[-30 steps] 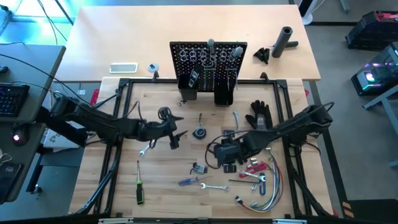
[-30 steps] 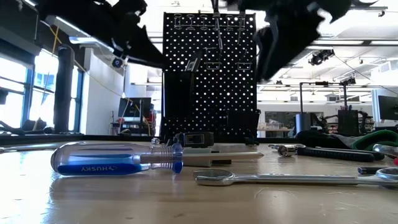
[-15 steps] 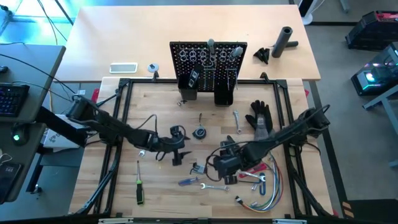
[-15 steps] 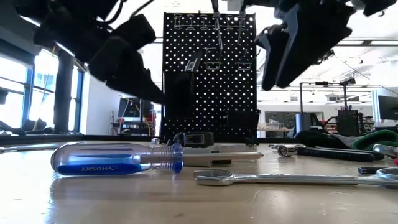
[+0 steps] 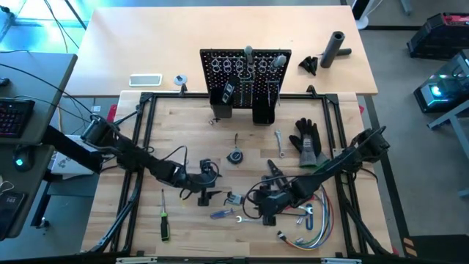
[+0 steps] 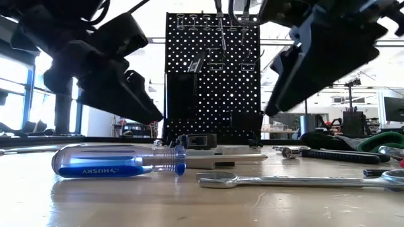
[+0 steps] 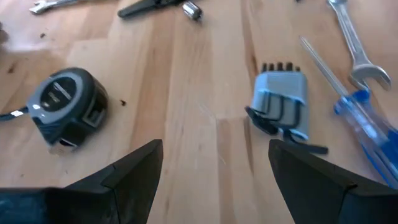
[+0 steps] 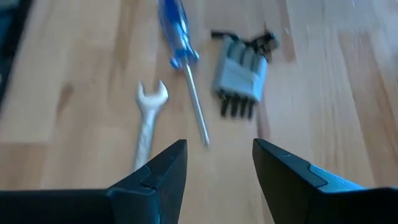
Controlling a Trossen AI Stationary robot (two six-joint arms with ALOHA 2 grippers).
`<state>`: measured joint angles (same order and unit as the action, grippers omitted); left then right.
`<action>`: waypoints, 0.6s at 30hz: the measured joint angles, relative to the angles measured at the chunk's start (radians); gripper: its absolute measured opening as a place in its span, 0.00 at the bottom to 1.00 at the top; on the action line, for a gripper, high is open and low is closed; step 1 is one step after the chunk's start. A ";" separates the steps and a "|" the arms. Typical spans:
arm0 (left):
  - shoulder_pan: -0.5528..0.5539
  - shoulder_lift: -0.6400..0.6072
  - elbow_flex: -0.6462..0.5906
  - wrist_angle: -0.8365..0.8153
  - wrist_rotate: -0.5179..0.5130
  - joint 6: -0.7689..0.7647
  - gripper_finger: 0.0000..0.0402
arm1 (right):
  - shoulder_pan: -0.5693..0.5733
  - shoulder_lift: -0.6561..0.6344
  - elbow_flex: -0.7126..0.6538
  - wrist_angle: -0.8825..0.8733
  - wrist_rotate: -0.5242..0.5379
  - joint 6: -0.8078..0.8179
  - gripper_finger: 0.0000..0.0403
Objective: Hang tools onto peg board
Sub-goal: Hang the blue screwdriver on the peg board
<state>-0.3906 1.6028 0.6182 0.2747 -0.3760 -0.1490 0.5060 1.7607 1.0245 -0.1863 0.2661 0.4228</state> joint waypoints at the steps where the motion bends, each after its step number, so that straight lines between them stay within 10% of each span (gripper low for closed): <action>1: -0.006 0.000 0.000 -0.009 -0.001 -0.005 0.72 | 0.000 0.000 0.000 0.017 0.002 -0.011 0.45; 18: -0.076 0.000 0.000 -0.038 -0.020 -0.112 0.72 | 0.005 0.142 0.052 0.284 -0.033 -0.256 0.45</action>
<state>-0.4667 1.6028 0.6182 0.2364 -0.3962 -0.2611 0.5106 1.9027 1.0768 0.0978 0.2334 0.1668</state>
